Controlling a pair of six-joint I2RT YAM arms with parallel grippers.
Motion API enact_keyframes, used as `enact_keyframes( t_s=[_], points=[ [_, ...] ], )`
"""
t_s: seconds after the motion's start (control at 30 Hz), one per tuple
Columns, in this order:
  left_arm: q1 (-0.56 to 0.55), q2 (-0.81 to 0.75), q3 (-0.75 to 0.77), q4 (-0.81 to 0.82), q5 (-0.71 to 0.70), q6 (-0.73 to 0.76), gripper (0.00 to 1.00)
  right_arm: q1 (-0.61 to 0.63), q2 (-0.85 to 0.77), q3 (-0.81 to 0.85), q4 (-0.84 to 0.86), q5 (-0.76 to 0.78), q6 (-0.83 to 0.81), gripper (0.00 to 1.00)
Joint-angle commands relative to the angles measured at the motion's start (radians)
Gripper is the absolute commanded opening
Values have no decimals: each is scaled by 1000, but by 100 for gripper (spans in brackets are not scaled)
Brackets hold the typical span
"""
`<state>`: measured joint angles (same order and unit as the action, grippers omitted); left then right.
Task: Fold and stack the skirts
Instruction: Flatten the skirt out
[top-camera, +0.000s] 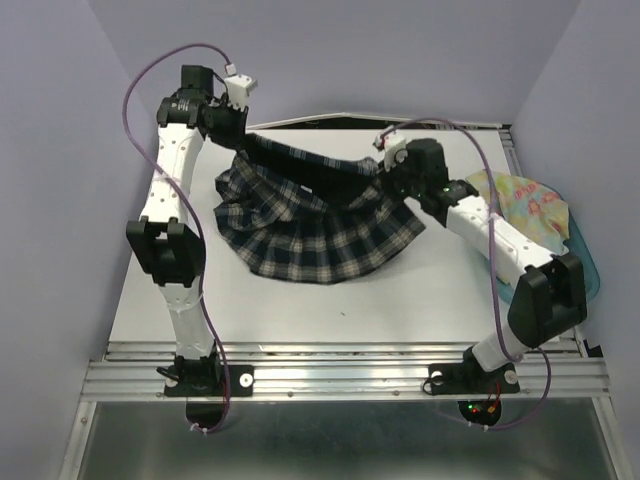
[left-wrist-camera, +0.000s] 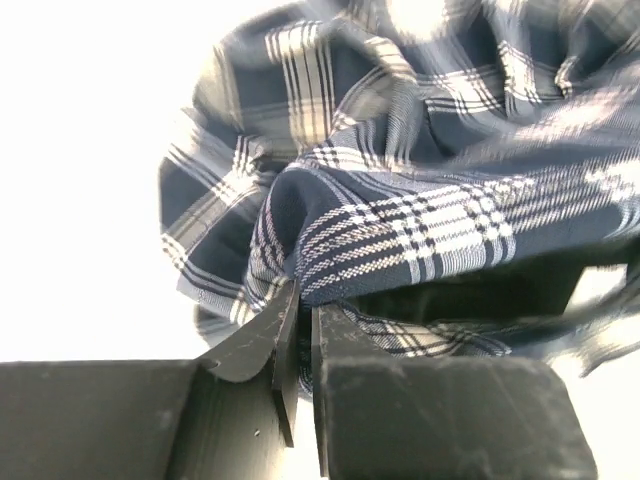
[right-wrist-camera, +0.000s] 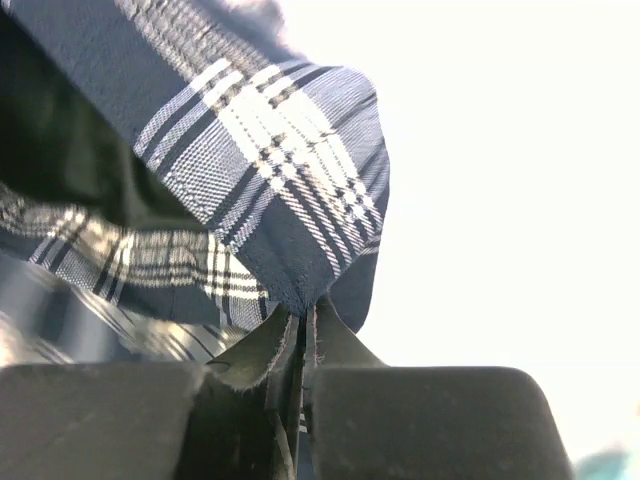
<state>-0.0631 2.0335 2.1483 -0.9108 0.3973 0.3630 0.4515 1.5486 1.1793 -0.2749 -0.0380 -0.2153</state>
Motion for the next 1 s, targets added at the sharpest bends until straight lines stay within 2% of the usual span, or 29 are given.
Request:
enact_keyframes(
  t_s=[0.0,0.1,0.13,0.23,0.3,0.4,0.43,0.57,0.67,0.73,0.83,0.93,0.97],
  points=[
    [54,-114,214,21,-196,161,0,-149,-30,250,-33,154,-225,1],
    [54,-229,138,154,-248,171,0,-183,22,481,-82,187,-294,1],
    [54,-296,69,188,-264,172,0,-183,31,579,-95,202,-333,1],
    [54,-399,-40,294,-267,178,0,-183,36,672,-158,208,-381,1],
    [54,-513,-164,351,-253,195,0,-183,30,710,-205,217,-409,1],
    [46,-630,-306,334,-192,246,0,-183,-14,675,-306,198,-435,1],
    [43,-648,-333,293,-175,254,0,-183,-31,618,-348,182,-434,1],
    [39,-758,-545,230,-62,257,0,-183,-99,467,-489,11,-368,1],
    [28,-814,-733,214,0,261,0,-183,-101,317,-567,-127,-326,1],
    [6,-822,-813,208,12,263,0,-156,-70,254,-612,-166,-299,2],
    [-9,-773,-915,204,12,252,0,-143,5,207,-650,-209,-230,16],
    [-9,-724,-920,205,20,228,0,-143,62,233,-649,-195,-173,35],
    [-9,-681,-906,202,43,212,0,-143,73,249,-639,-165,-153,34]
  ],
)
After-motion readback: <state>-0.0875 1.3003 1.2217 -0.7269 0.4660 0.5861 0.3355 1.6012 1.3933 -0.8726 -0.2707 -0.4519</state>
